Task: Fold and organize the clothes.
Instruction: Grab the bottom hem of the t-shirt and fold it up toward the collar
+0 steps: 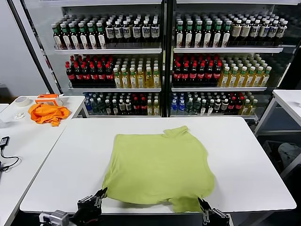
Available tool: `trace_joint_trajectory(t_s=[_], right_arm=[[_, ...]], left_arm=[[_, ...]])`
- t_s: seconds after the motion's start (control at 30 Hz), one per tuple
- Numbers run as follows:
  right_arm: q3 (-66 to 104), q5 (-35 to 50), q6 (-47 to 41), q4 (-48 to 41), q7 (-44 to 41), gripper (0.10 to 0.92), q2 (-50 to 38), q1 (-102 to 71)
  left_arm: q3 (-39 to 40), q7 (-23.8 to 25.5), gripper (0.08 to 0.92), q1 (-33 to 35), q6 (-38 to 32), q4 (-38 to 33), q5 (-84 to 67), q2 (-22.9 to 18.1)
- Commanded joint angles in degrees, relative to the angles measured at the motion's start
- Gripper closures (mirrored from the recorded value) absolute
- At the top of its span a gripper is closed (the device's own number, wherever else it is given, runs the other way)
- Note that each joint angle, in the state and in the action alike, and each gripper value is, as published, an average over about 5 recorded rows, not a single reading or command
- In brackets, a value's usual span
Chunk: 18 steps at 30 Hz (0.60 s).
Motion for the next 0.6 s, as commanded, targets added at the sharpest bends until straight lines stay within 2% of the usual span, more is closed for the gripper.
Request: trace_joint_trajectory(t_s=[0.03, 0.27, 0.6], right_arm=[[-0.8, 5.3, -5.7, -2.6, 1.9, 0.92, -0.2, 12.9], [-2.8, 8.9, -7.2, -12.0, 2.5, 0.92, 0.2, 22.7], [-4.9, 9.4, -7.3, -21.0, 2.3, 0.92, 2.1, 30.9]], left_arm=[[0.2, -0.8, 0.916, -11.8, 1.2, 4.0, -5.5, 3.6], [7.2, -0.7, 0.916, -24.9, 0.5, 16.6, -7.6, 3.1], [14.3, -1.5, 0.916, -35.5, 1.0, 24.2, -7.2, 1.4]])
